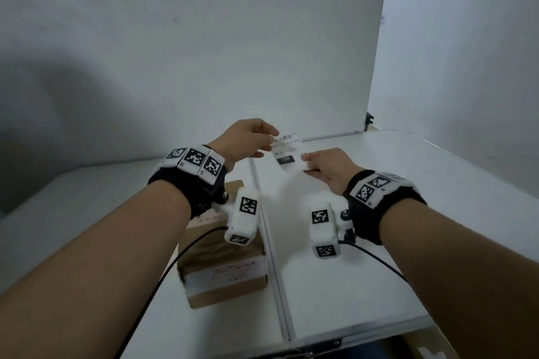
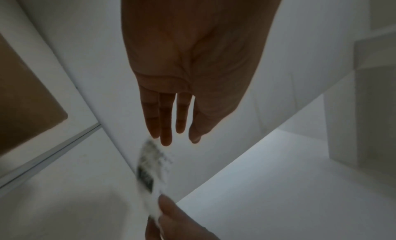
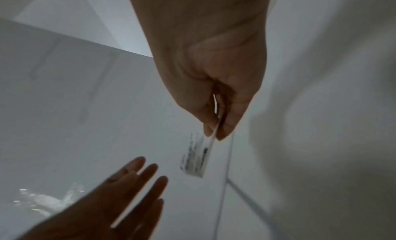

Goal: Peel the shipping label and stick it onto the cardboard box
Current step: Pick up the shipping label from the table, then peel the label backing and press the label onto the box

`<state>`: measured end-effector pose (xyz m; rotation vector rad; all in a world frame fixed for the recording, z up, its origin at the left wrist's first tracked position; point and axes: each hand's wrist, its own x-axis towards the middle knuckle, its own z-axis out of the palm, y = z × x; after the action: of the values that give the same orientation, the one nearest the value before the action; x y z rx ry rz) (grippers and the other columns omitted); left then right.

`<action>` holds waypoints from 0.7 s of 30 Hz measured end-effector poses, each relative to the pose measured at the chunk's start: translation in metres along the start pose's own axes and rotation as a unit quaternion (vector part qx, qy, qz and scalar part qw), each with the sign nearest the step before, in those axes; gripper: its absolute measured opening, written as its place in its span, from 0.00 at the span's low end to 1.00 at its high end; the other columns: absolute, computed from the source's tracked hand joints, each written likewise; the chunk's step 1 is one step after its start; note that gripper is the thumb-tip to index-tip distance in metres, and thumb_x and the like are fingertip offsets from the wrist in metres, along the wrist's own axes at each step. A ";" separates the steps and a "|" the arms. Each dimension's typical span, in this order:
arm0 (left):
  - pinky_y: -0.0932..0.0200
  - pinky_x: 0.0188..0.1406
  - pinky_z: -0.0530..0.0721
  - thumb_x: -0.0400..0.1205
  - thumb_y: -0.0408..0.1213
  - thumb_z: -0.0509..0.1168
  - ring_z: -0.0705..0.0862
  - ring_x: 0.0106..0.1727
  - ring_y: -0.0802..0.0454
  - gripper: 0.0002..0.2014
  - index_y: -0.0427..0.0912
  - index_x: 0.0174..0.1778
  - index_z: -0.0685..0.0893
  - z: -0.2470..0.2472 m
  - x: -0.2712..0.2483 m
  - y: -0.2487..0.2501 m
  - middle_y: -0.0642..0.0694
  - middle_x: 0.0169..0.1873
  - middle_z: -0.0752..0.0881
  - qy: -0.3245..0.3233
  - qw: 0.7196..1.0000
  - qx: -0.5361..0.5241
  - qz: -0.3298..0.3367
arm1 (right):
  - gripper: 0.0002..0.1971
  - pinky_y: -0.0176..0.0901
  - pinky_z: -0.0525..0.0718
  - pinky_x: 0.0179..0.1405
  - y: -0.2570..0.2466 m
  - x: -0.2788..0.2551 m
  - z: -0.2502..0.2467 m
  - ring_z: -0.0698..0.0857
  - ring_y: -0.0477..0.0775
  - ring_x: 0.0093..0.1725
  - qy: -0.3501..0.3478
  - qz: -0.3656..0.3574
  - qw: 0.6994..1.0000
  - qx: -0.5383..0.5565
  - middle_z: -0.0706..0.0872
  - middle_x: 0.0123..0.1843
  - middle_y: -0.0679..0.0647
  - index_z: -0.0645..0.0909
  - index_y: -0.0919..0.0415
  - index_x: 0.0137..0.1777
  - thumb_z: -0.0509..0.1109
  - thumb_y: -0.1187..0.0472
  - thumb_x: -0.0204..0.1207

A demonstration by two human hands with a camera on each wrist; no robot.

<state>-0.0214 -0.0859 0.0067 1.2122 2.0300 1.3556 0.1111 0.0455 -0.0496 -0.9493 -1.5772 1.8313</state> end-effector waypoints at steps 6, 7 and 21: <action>0.59 0.51 0.83 0.79 0.31 0.64 0.82 0.50 0.50 0.08 0.42 0.53 0.82 -0.036 -0.015 -0.022 0.45 0.50 0.83 0.121 0.982 -0.143 -0.036 | 0.17 0.44 0.83 0.61 -0.031 -0.020 0.057 0.83 0.61 0.56 -0.047 -0.076 0.993 0.081 0.81 0.65 0.68 0.79 0.80 0.64 0.62 0.84 0.77; 0.60 0.49 0.83 0.79 0.31 0.64 0.83 0.48 0.49 0.09 0.41 0.55 0.81 -0.040 -0.019 -0.025 0.43 0.51 0.83 0.139 0.976 -0.165 -0.045 | 0.17 0.44 0.83 0.60 -0.033 -0.021 0.065 0.83 0.60 0.56 -0.056 -0.083 0.992 0.076 0.81 0.63 0.67 0.79 0.79 0.64 0.62 0.84 0.76; 0.69 0.34 0.87 0.78 0.33 0.69 0.87 0.30 0.56 0.07 0.32 0.46 0.86 -0.053 -0.081 -0.059 0.40 0.37 0.88 0.127 0.955 -0.258 -0.077 | 0.18 0.45 0.88 0.59 -0.007 -0.038 0.115 0.86 0.59 0.59 -0.072 -0.154 0.985 -0.037 0.81 0.66 0.66 0.82 0.71 0.63 0.67 0.80 0.74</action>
<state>-0.0417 -0.1906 -0.0325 0.6638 1.7120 1.8786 0.0422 -0.0526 -0.0290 -0.5740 -1.7783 1.6621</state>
